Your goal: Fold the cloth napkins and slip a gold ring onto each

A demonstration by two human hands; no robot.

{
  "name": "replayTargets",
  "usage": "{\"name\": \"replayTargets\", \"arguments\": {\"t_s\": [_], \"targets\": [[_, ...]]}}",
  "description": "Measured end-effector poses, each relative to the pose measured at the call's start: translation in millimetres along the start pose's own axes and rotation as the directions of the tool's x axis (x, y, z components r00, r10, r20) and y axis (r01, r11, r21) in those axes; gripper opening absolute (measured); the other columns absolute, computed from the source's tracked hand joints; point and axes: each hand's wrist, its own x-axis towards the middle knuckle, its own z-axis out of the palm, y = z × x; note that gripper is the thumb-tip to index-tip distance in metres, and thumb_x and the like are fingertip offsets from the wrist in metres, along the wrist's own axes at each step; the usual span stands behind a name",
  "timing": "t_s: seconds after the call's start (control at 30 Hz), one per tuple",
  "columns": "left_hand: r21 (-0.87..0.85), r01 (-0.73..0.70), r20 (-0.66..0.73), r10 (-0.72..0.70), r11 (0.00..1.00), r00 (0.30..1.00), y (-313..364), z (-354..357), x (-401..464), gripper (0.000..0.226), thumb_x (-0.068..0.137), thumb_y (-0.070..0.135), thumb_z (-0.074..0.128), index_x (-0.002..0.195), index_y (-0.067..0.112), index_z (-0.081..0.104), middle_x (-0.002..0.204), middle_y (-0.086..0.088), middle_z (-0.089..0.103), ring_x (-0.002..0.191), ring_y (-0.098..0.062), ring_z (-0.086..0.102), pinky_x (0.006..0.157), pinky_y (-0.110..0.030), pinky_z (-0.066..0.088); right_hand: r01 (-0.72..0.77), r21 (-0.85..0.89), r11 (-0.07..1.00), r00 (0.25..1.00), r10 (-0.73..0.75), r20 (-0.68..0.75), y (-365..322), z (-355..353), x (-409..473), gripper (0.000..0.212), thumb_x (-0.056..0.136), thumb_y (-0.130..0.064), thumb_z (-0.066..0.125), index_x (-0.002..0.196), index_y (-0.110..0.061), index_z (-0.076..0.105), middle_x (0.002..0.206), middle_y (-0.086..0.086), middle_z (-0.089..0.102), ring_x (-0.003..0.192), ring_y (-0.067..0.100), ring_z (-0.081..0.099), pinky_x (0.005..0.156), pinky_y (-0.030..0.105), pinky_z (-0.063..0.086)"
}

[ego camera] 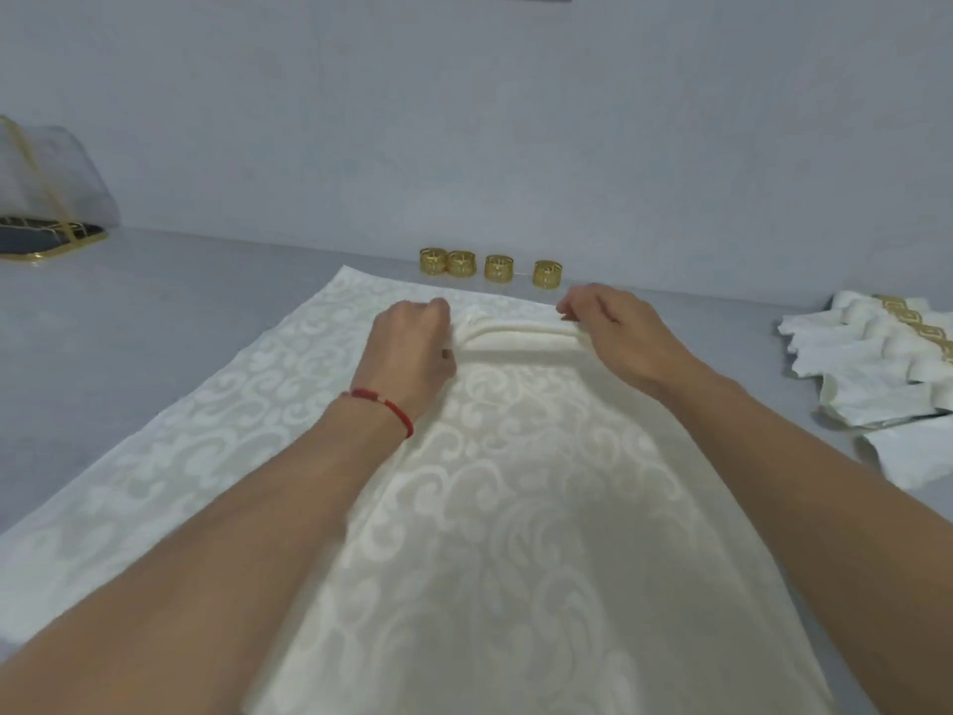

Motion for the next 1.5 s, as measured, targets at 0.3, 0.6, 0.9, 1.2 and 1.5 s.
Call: {"name": "replayTargets", "arguments": {"t_s": [0.3,0.6,0.9,1.2,1.5], "targets": [[-0.013,0.109,-0.110,-0.110,0.994,0.988,-20.4,34.7,4.3,0.020,0.076,-0.001,0.052,0.071,0.010,0.037,0.056,0.000,0.031,0.052,-0.021,0.027,0.051,-0.034,0.020,-0.173,-0.198,0.965,0.980,0.148,-0.136,33.9,37.3,103.9,0.036,0.099,-0.018,0.047,0.127,-0.022,0.069,0.131,0.009,0.066,0.118,0.032,0.061,0.102,0.036,0.048],[-0.088,0.053,-0.182,-0.068,0.995,0.981,-24.0,36.4,1.1,0.053,0.055,-0.013,0.058,0.061,0.018,0.015,0.049,0.006,0.013,0.048,-0.010,0.007,0.046,-0.025,0.005,-0.193,-0.518,0.833,0.980,0.185,-0.069,40.8,57.1,158.3,0.035,0.095,-0.008,0.055,0.130,-0.010,0.054,0.126,0.018,0.045,0.110,0.041,0.057,0.092,0.039,0.049],[-0.089,-0.012,-0.198,-0.006,0.996,0.980,-20.9,31.9,1.7,0.052,0.047,-0.013,0.067,0.062,0.013,0.025,0.052,0.011,0.008,0.049,-0.005,0.004,0.046,-0.022,0.002,-0.144,-0.455,0.879,0.987,0.093,-0.134,32.8,26.0,122.7,0.014,0.095,-0.018,0.055,0.101,-0.004,0.054,0.101,0.017,0.062,0.096,0.038,0.060,0.080,0.042,0.051],[-0.068,0.163,-0.122,-0.171,0.984,0.978,-24.5,24.8,-0.9,0.044,0.068,-0.009,0.054,0.061,0.017,0.019,0.052,-0.001,0.027,0.049,-0.014,0.018,0.046,-0.030,0.010,-0.087,-0.442,0.893,0.995,0.102,0.011,43.4,7.5,84.7,0.035,0.100,-0.026,0.054,0.135,-0.023,0.055,0.125,0.004,0.062,0.117,0.028,0.058,0.100,0.044,0.049],[-0.045,0.129,-0.176,-0.135,0.991,0.975,-28.1,27.8,-1.4,0.045,0.064,-0.011,0.054,0.060,0.017,0.019,0.049,0.002,0.023,0.048,-0.011,0.015,0.045,-0.028,0.009,-0.092,-0.497,0.863,0.991,0.129,0.041,14.8,67.2,141.3,0.048,0.098,-0.023,0.047,0.145,-0.031,0.046,0.133,0.010,0.058,0.122,0.034,0.056,0.101,0.047,0.048]]}}
